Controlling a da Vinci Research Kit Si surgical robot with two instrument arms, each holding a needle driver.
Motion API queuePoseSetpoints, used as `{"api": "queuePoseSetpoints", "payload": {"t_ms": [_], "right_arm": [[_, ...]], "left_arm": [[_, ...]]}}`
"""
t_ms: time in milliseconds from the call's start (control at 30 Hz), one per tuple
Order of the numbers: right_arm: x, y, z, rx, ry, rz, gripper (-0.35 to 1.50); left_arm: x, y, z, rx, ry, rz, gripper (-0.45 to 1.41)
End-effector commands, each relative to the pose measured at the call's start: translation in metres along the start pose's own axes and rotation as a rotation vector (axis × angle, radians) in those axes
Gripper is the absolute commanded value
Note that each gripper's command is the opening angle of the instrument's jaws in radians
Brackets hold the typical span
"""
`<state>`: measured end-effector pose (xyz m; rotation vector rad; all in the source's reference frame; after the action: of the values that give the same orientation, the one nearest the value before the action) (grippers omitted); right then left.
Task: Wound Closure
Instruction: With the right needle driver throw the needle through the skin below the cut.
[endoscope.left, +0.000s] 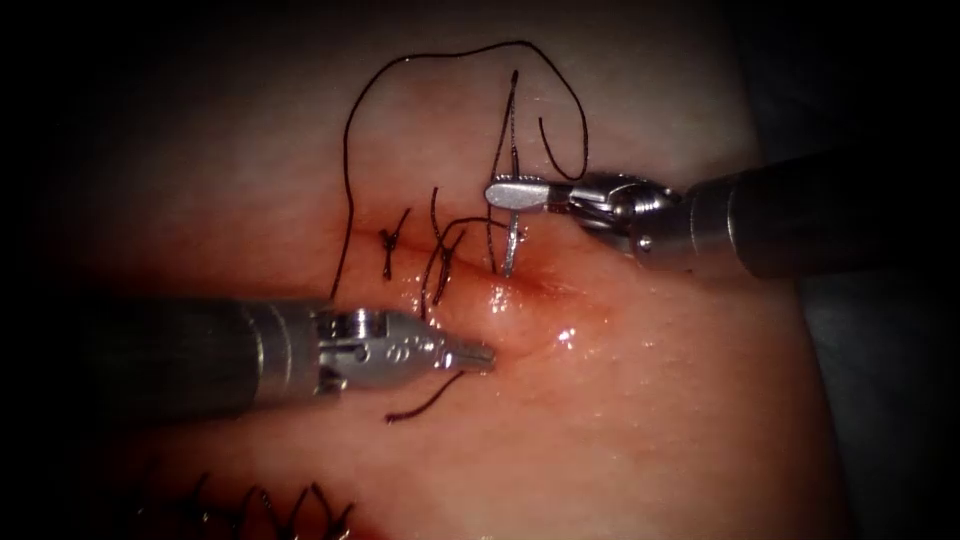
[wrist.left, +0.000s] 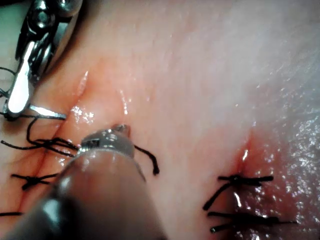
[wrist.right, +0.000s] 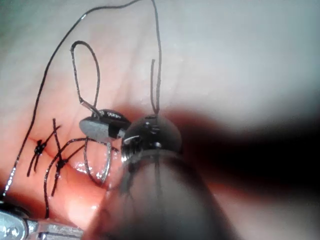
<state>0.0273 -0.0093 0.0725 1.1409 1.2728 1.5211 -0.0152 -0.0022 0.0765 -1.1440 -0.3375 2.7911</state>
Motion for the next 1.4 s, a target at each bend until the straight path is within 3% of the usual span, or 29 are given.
{"api": "queuePoseSetpoints", "payload": {"t_ms": [33,567,1133,1267,1400], "right_arm": [[-0.0011,-0.0001,0.0009,0.017,0.0,0.032,-0.35],[-0.005,-0.0018,0.0021,0.097,-0.059,0.223,-0.35],[-0.0095,-0.0023,0.0025,0.081,-0.161,0.477,-0.35],[-0.0093,-0.0027,0.0024,0.074,-0.138,0.483,-0.35],[-0.0081,-0.0028,0.0023,0.057,-0.042,0.324,-0.35]], "left_arm": [[0.0,-0.0001,0.0008,-0.001,0.001,0.001,-0.28],[-0.0001,-0.0004,0.0002,-0.002,0.0,0.0,-0.3],[-0.0003,-0.0006,-0.0004,-0.002,-0.003,-0.001,-0.3],[-0.0003,-0.0006,-0.0005,-0.003,-0.003,-0.001,-0.3],[-0.0003,-0.0006,-0.0009,-0.006,-0.002,-0.001,-0.25]]}}
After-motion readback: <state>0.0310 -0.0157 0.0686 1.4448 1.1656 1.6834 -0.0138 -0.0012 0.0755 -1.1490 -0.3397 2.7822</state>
